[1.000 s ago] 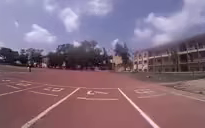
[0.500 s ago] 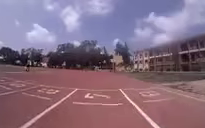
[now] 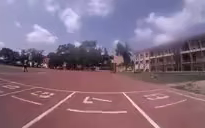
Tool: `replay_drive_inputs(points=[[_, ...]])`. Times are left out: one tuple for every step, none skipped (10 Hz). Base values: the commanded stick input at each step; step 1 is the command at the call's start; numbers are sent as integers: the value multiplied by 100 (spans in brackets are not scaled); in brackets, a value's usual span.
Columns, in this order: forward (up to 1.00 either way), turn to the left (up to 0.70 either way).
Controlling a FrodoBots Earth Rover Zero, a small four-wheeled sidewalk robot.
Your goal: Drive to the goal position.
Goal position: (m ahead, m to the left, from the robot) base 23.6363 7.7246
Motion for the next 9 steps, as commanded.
replay_drive_inputs(points=[[70, 0], [70, 0], [70, 0], [70, 0], [70, 0], [70, 0], [70, 0], [70, 0], [70, 0]])
